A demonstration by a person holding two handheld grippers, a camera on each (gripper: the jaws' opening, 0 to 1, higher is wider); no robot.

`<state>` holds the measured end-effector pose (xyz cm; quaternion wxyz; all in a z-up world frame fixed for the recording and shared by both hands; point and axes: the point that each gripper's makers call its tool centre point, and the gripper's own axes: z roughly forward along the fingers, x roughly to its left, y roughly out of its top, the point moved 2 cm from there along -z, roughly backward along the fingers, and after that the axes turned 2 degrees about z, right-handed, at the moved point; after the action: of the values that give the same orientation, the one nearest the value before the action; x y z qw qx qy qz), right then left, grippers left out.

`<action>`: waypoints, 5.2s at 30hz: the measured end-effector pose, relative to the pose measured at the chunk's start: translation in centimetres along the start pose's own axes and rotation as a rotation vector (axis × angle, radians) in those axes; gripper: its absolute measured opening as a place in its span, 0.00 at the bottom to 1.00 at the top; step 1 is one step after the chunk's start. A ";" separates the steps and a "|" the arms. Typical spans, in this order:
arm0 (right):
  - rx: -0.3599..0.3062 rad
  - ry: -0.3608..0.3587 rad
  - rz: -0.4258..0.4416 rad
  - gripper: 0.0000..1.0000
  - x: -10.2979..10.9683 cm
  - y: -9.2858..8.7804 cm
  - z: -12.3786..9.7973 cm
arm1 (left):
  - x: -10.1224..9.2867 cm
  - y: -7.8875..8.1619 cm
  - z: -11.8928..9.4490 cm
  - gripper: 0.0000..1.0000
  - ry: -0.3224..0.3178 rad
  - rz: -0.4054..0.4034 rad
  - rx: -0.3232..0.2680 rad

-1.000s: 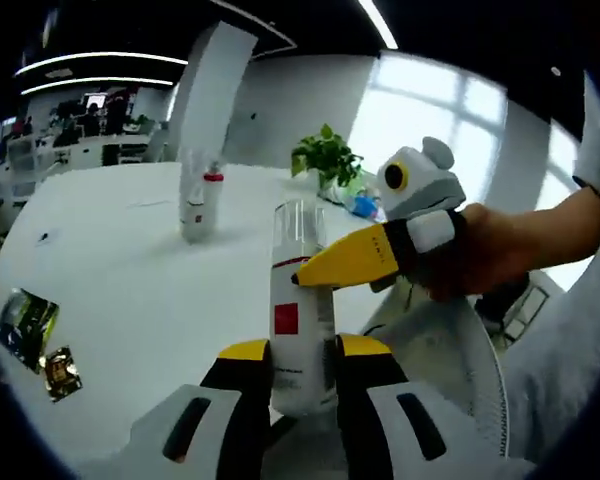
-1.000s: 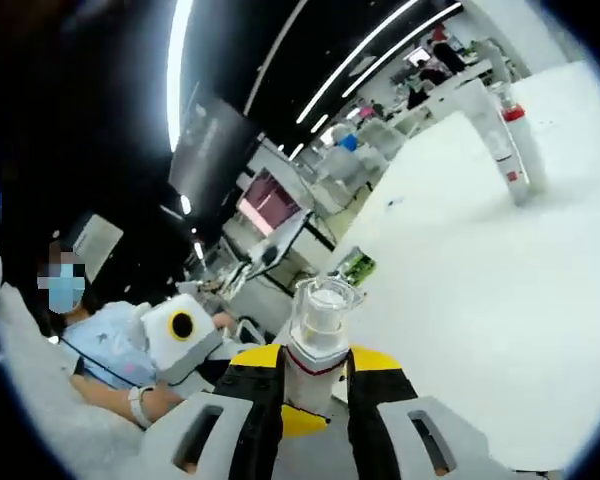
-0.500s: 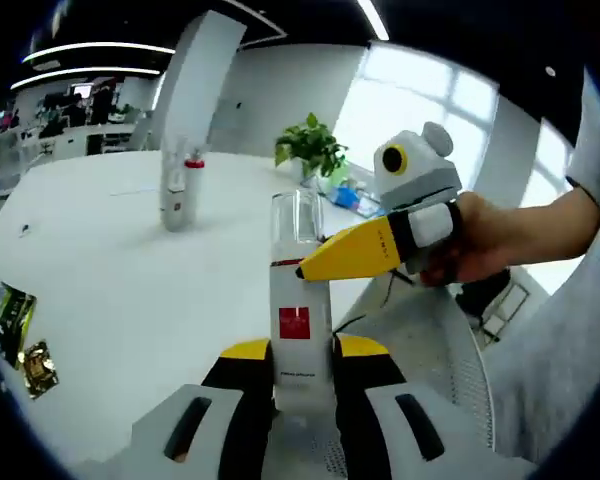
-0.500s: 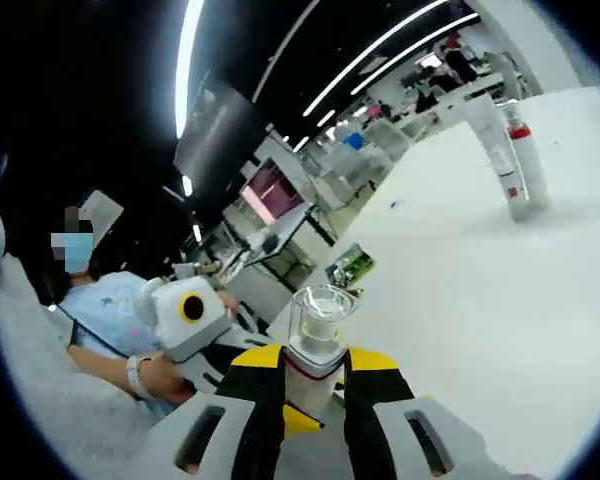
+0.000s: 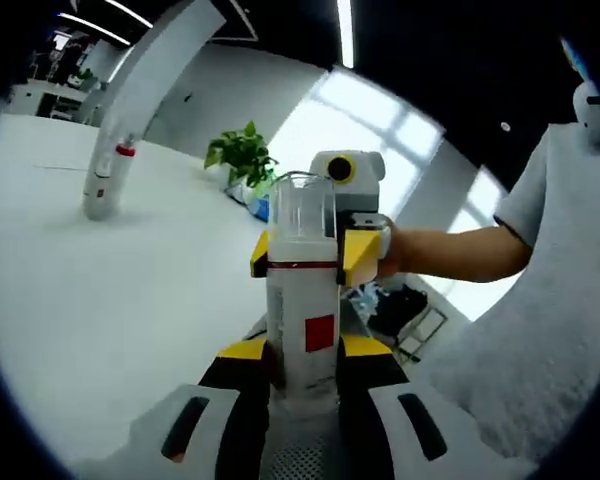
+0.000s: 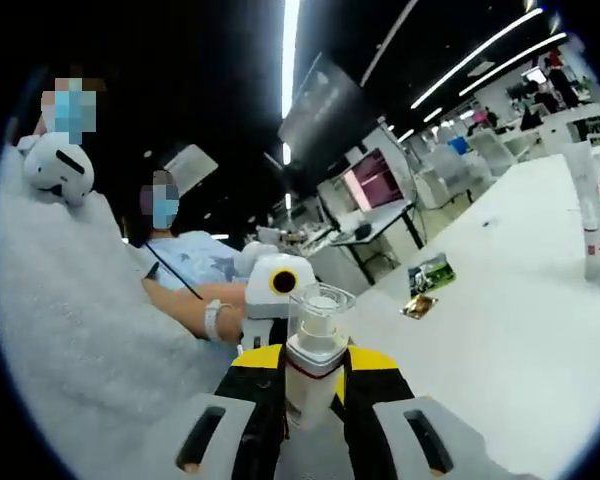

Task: Arrange the skincare products in the storage area until every visible bottle or jar stands upright without overlapping.

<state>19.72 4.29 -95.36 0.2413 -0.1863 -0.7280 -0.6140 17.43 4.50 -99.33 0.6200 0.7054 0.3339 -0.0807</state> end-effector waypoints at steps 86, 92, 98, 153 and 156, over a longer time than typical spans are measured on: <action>-0.040 -0.650 0.044 0.11 -6.0 1.7 3.4 | 8.4 -0.1 -3.7 0.21 0.664 0.284 0.151; -0.057 -0.735 0.059 0.11 -9.4 3.3 0.8 | 9.1 -1.7 -7.4 0.10 0.754 0.449 0.346; -0.057 -0.824 0.036 0.11 -13.3 4.9 -1.5 | 10.8 -4.5 -8.2 0.15 0.795 0.494 0.475; -0.047 -1.211 -0.028 0.11 -33.7 8.1 -8.6 | 12.6 -8.2 -8.6 0.05 0.804 0.469 0.649; -0.065 -1.219 -0.057 0.11 -34.2 8.5 -8.4 | 12.6 -8.2 -8.6 0.04 0.802 0.471 0.649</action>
<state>53.39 -1.58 -107.25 -0.2411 -0.4917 -0.7208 -0.4250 19.78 17.20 -110.80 0.1971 0.8907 0.3352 0.2356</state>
